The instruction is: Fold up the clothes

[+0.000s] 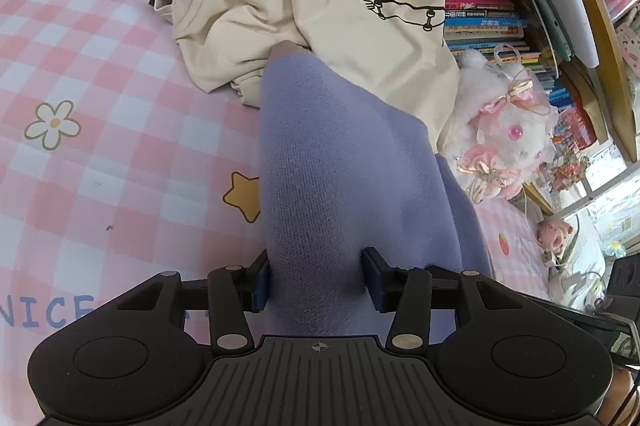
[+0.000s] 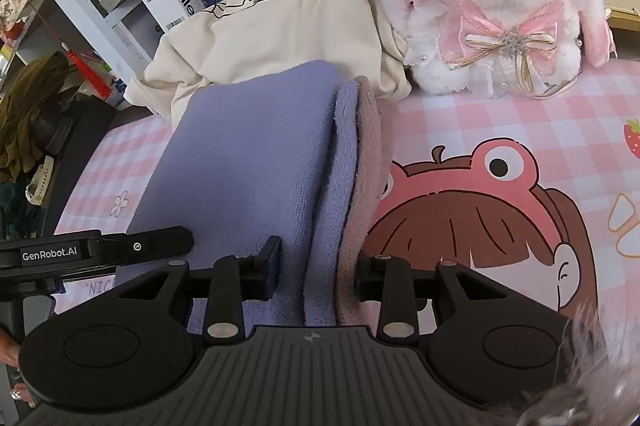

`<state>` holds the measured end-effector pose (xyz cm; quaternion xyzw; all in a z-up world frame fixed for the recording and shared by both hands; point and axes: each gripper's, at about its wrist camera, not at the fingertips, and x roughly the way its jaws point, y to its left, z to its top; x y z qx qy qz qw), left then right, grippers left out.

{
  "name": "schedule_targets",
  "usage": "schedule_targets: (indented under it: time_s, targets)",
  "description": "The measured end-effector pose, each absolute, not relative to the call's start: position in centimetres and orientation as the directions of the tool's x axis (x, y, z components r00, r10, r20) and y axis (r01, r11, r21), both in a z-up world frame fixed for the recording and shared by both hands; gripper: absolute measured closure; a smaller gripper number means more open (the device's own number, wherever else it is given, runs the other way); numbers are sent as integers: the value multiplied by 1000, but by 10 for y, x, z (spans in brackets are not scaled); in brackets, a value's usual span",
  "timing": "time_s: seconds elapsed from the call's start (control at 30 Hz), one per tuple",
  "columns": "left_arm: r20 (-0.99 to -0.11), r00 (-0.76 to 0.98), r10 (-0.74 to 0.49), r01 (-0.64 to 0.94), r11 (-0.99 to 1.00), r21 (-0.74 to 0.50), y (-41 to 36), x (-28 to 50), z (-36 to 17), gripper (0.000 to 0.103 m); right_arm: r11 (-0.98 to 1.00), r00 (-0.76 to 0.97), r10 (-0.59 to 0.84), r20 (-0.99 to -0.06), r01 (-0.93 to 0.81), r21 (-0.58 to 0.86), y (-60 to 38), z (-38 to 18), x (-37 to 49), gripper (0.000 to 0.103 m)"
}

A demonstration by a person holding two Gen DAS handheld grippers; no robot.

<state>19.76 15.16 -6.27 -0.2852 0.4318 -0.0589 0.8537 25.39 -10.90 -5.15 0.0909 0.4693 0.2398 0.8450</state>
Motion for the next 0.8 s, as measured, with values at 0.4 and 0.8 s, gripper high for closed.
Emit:
schedule_targets:
  time_s: [0.4, 0.8]
  targets:
    - [-720, 656, -225, -112, 915, -388, 135, 172, -40, 51, 890, 504, 452, -736, -315, 330, -121, -41, 229, 45]
    - [-683, 719, -130, -137, 937, -322, 111, 104, -22, 46, 896, 558, 431, -709, -360, 261, -131, -29, 159, 31]
